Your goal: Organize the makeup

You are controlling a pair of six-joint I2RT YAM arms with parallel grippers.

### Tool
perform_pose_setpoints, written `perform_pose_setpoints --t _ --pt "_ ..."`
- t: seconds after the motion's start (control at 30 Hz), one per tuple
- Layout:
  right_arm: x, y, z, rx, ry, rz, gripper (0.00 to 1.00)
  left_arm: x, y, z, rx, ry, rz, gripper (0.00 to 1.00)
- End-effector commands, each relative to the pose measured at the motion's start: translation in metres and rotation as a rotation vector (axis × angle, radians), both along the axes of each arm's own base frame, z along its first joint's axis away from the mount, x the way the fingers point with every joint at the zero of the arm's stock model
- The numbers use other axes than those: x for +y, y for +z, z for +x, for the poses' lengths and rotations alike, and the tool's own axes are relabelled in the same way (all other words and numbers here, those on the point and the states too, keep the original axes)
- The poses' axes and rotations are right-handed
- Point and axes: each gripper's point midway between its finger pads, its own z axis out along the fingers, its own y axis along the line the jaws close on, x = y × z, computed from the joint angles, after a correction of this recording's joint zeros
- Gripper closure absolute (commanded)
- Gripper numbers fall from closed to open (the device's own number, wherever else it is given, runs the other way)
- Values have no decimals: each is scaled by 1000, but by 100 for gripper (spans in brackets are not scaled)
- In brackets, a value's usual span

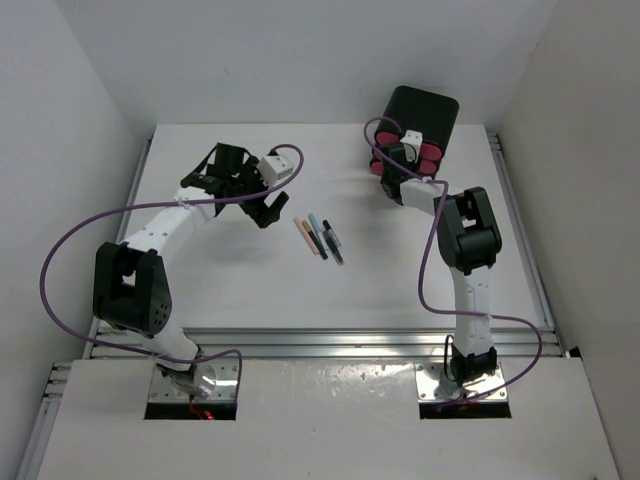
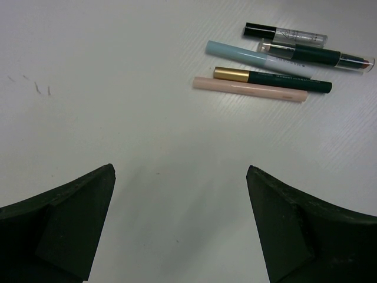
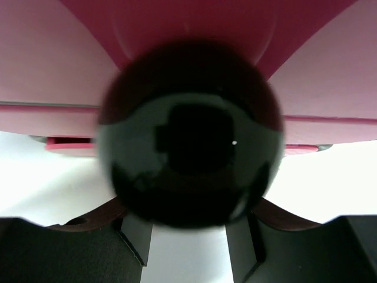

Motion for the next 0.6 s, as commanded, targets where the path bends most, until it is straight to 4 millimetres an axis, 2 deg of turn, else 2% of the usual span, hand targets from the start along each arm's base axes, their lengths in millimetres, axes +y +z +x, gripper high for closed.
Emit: perform_pose_setpoints --t 0.0,0.13,0.3,0.43,0.47,0.5,0.57 --pt "0 8 12 -54 -19 -5 53 5 7 6 -27 13 -18 0" --pt "1 3 13 -48 -15 7 53 9 7 7 -27 22 -18 0" --pt "0 5 16 -59 -13 0 55 9 7 8 -32 16 -13 0" --pt "-1 6 16 -60 -12 -3 69 9 7 8 -32 16 -13 0" --pt "0 5 14 -57 -12 -3 74 9 7 8 -32 16 -13 0" --pt "0 6 15 -61 -11 -3 83 9 7 8 -32 16 -13 0" --pt "-2 7 13 -66 -18 1 91 9 7 8 -32 16 -13 0"
